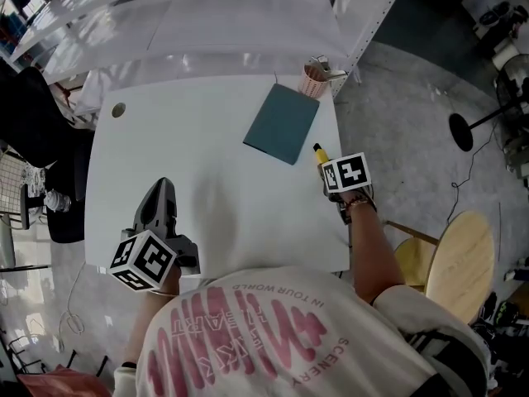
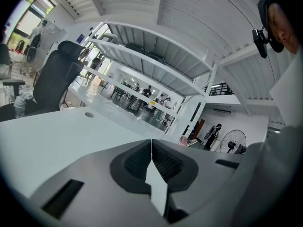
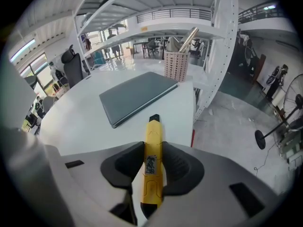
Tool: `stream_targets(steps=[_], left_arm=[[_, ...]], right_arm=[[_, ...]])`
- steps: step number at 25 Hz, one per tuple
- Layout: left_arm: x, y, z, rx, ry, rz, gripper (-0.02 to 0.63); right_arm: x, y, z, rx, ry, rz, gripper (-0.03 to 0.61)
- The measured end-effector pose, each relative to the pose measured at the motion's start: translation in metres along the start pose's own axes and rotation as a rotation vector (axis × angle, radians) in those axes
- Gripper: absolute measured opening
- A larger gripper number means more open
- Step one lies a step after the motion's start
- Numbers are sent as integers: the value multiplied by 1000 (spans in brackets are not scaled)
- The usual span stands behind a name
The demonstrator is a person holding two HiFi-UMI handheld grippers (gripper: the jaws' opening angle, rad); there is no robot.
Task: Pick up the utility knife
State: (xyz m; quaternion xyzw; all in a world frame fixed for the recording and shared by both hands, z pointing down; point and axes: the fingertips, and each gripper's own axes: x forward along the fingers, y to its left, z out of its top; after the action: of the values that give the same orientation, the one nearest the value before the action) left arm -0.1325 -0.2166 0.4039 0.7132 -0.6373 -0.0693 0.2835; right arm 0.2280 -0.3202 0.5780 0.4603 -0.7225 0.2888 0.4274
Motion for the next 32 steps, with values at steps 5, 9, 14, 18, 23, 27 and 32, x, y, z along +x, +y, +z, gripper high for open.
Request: stream_targets(steps=[5,9,14,18,23,27,32], left_arm=[[-4,2,1,6,-6,13,25],[-7,0,0,5,-6,8,25],[-10,-1,1,2,-5,-2,25],[-12,-4,-2,-3,5,-16,25],[-14,-9,-4,0,12,-28,25],[-12,-16,-4,3,17,-54,25],[-10,-35,-8,19,36,-112,25]], right_arm=[[2,1,0,18,10,6,132],[0,3,-5,13,15,10,130],[-4,9,-10,35,-7,12,130],[-9,18,-13,49,-29,15,129],[-20,23,-12,70,-102,1,129],[-32,21,-8,99,-185,-28,129],[-56,20,-7,176,-303,-45,129]])
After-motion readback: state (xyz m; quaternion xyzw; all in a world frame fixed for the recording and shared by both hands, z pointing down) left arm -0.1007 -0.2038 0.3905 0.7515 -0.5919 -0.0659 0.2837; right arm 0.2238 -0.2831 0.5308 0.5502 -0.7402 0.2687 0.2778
